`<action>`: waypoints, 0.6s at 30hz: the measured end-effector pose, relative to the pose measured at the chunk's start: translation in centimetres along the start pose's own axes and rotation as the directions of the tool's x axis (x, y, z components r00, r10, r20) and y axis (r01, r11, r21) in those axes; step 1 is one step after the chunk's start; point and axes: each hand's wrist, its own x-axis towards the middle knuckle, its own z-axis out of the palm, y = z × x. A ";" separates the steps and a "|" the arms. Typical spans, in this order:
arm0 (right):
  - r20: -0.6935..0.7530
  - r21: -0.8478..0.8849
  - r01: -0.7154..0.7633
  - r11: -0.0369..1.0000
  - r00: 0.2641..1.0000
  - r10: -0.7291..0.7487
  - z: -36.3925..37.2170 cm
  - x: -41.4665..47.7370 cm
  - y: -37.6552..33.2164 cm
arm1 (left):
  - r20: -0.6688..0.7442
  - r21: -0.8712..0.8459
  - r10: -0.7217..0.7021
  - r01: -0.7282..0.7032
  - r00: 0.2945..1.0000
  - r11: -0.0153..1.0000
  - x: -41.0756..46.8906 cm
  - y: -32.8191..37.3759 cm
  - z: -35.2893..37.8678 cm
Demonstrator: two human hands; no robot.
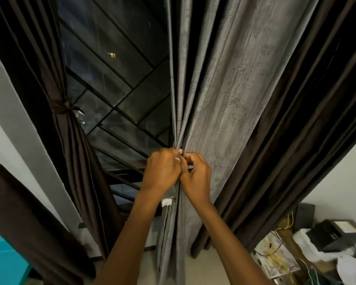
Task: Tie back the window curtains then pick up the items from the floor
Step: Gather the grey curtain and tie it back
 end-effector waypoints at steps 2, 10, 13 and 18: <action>-0.001 0.008 -0.008 1.000 1.000 0.008 -0.2 -0.3 -0.1 | -0.015 0.022 0.014 -0.014 1.000 1.000 -0.3 0.5 0.1; 0.008 -0.020 0.003 1.000 1.000 -0.003 0.0 -0.8 -0.6 | -0.094 0.078 -0.057 0.065 0.994 0.995 -1.2 2.1 -0.4; 0.020 0.010 -0.009 1.000 1.000 0.008 -0.1 -1.0 -0.6 | -0.112 0.132 -0.128 0.142 0.985 0.981 -1.4 3.2 -0.4; 0.053 0.094 0.021 0.995 0.998 -0.026 -1.8 -0.7 -0.4 | -0.113 0.236 -0.196 0.217 0.974 0.947 -1.6 5.4 0.0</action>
